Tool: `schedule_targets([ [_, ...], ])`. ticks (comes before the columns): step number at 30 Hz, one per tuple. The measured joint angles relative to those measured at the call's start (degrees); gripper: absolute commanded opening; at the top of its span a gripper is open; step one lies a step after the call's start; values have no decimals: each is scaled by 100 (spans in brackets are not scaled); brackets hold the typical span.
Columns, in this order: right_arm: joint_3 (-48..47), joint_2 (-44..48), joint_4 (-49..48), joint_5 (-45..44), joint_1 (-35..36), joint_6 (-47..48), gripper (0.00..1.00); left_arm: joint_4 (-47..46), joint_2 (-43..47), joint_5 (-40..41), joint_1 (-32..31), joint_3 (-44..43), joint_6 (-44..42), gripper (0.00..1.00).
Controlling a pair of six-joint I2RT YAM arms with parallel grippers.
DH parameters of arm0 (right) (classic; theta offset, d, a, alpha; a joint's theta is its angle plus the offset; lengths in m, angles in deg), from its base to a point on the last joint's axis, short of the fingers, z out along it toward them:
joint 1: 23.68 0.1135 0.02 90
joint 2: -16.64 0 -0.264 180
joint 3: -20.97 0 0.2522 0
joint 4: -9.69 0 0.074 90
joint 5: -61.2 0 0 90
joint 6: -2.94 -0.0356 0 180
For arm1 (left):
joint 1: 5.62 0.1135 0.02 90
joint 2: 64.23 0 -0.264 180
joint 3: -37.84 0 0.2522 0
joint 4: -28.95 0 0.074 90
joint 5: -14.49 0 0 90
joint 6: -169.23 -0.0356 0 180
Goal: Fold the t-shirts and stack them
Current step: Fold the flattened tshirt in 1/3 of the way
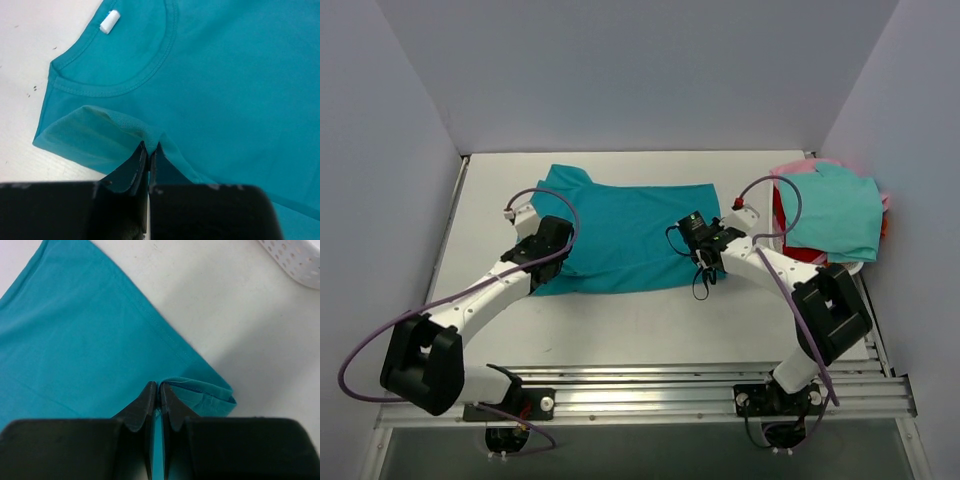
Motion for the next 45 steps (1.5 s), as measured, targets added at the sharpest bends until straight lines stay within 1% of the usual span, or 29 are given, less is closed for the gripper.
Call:
schedule_targets([
  [6, -306, -614, -44, 17, -155, 37, 0, -540, -599, -302, 216, -378, -437, 2],
  [13, -634, -1016, -160, 103, -310, 142, 0, -885, -1121, -634, 603, -960, -863, 2],
  [18, -809, -1235, -275, 175, -431, 166, 0, -1143, -1665, -863, 879, -1222, -1019, 2],
  [27, -1075, -1838, -398, 337, -634, 186, 0, -1239, -2896, -1266, 1163, -1657, -1130, 2],
  [31, -1119, -1965, -393, 358, -721, 133, 0, -1272, -3335, -1412, 1257, -1882, -1152, 2],
  [41, -1119, -1967, -402, 376, -981, -15, 0, -1307, -3510, -1587, 1379, -2216, -1145, 3],
  [45, -1119, -1967, -409, 376, -1043, -37, 0, -1300, -3613, -1596, 1419, -2374, -1145, 6],
])
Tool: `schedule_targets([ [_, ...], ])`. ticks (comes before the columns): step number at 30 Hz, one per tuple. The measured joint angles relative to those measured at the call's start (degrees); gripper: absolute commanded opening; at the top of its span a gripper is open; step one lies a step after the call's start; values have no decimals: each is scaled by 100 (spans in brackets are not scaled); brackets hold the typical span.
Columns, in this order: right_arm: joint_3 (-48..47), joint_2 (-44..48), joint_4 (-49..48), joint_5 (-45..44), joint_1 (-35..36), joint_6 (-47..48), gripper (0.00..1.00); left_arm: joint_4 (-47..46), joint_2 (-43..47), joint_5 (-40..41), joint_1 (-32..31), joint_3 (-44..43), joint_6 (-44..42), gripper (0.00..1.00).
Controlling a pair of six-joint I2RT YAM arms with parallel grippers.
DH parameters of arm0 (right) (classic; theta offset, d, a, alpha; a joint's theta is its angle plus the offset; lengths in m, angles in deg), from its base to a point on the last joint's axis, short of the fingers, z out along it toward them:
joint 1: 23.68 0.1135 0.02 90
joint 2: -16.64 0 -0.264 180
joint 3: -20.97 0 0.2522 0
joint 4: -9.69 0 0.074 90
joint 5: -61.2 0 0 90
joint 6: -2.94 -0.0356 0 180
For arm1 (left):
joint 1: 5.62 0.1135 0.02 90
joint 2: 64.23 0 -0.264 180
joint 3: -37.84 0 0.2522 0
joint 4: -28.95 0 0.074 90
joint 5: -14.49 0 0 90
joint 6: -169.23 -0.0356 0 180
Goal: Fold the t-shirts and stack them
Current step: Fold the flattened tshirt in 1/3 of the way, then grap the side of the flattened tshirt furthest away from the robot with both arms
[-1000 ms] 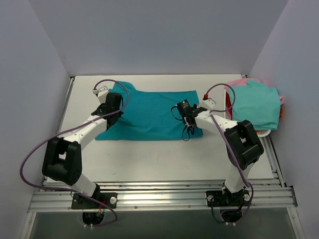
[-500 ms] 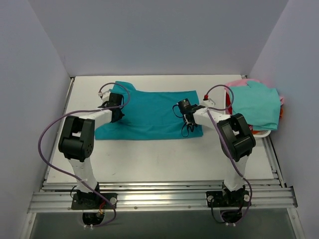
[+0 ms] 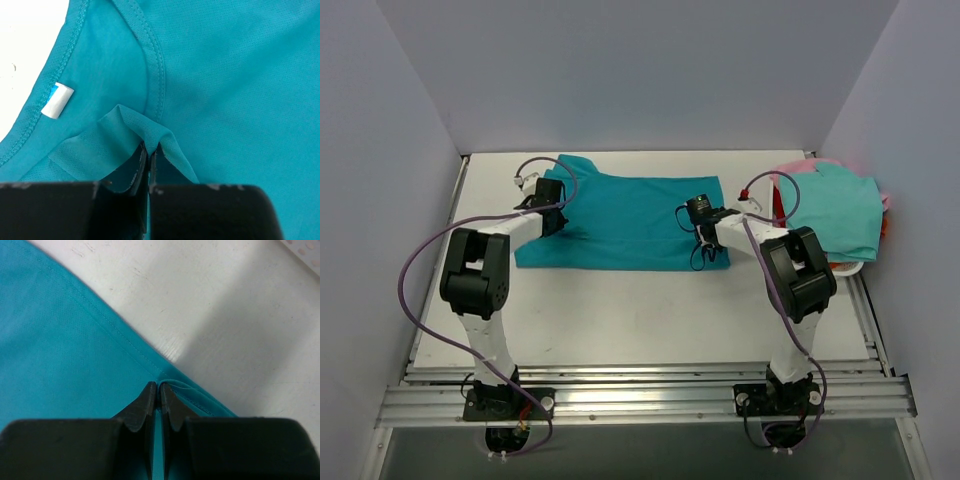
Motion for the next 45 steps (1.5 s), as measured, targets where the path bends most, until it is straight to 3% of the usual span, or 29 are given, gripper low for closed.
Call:
schedule_targets([
  [3, 0, -4, -4, 4, -33, -15, 0, 17, -101, -20, 24, -120, 2, 9],
  [5, 0, -17, -4, 22, -59, -31, 0, 42, -168, -33, 31, -201, 0, 26],
  [6, -2, -28, -7, 39, -70, -39, 0, 57, -210, -42, 33, -251, 7, 42],
  [7, -2, -50, -15, 48, -85, -35, 15, 63, -240, -48, 35, -289, -13, 59],
  [8, -9, -76, -52, 66, -98, -55, 33, 68, -269, -52, 42, -323, -4, 90],
  [9, -11, -109, -107, 92, -120, -50, 56, 72, -289, -66, 48, -356, -13, 94],
  [10, -11, -144, -166, 129, -138, -26, 84, 76, -304, -79, 55, -380, 22, 94],
  [14, -46, -184, -428, 208, -210, 184, 96, 87, -304, -83, 83, -442, 37, 94],
  [24, -651, 4, -337, 153, -249, 616, 97, 426, -238, -205, 323, -1174, 13, 94],
  [30, -1217, 205, -483, 166, -273, 1158, 97, 605, -448, -529, 721, -2623, -28, 94],
  [36, -1821, 197, -833, 284, -391, 1639, 97, 361, -1665, -1279, 1220, -4319, -46, 94],
  [45, -1443, 149, -1484, 815, -664, 1952, 97, 101, -4041, -2605, 1687, -6033, -22, 94],
])
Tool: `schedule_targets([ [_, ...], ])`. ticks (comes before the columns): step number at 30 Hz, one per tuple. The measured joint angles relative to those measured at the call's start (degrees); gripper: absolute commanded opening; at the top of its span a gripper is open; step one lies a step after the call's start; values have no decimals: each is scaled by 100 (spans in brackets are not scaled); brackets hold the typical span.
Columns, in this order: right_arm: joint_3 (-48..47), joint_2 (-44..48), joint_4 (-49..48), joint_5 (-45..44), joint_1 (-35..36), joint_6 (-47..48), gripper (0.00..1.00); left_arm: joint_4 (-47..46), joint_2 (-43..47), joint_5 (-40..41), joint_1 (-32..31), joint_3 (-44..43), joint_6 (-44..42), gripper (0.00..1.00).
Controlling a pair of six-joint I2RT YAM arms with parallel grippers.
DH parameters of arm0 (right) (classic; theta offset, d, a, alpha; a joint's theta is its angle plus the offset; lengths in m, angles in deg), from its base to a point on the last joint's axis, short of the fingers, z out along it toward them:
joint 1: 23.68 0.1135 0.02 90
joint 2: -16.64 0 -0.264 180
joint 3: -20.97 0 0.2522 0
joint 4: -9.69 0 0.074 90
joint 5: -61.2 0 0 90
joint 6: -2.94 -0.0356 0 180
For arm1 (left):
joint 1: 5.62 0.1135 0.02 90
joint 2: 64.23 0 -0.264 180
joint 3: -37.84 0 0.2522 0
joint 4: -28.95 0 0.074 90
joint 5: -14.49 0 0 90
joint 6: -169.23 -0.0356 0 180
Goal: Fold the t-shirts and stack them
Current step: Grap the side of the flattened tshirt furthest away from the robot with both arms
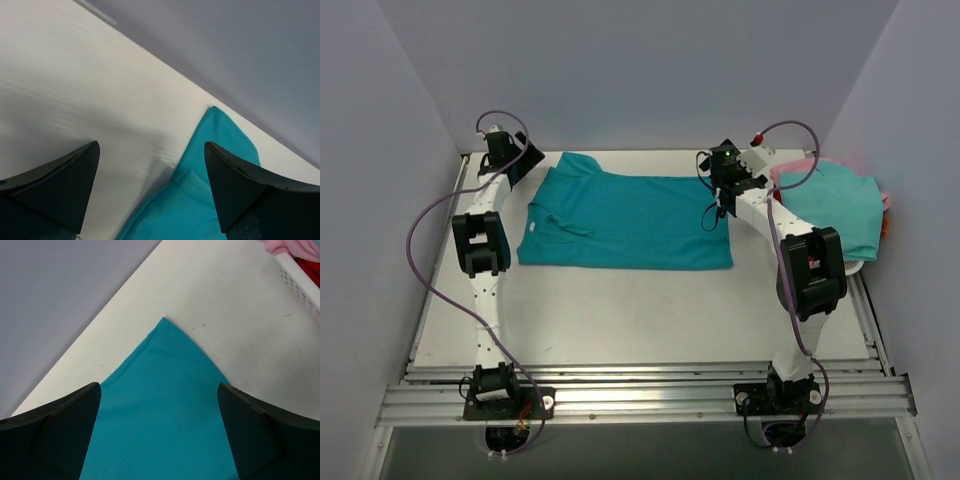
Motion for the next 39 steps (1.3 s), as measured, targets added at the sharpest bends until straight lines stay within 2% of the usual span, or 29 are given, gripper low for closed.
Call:
schedule_targets([
  [6, 57, -278, -426, 227, -79, 70, 97, 20, -577, -380, 42, -1038, 155, 94],
  [12, 55, -772, -737, 516, -149, 61, 96, -146, -1150, -588, -33, -1720, 520, 94],
  [18, 55, -1185, -846, 798, -256, 48, 96, -507, -1427, -715, -201, -1974, 841, 94],
  [25, 57, -1217, -1043, 916, -365, 48, 96, -756, -1661, -734, -673, -2216, 1080, 94],
  [28, 63, -1217, -1128, 951, -402, 50, 96, -844, -1753, -796, -861, -2321, 1163, 100],
  [30, 83, -1217, -1172, 970, -433, 50, 96, -896, -1777, -817, -944, -2341, 1213, 87],
  [31, 94, -1217, -1176, 984, -446, 50, 96, -887, -1777, -820, -964, -2341, 1252, 73],
  [35, 186, -1217, -1215, 1012, -490, 50, 96, -837, -1794, -817, -935, -2258, 1357, 39],
  [37, 243, -1217, -1217, 1027, -492, 50, 96, -787, -1812, -815, -890, -2203, 1399, 25],
  [39, 291, -1217, -1217, 1032, -514, 50, 96, -741, -1818, -809, -855, -2177, 1399, 21],
])
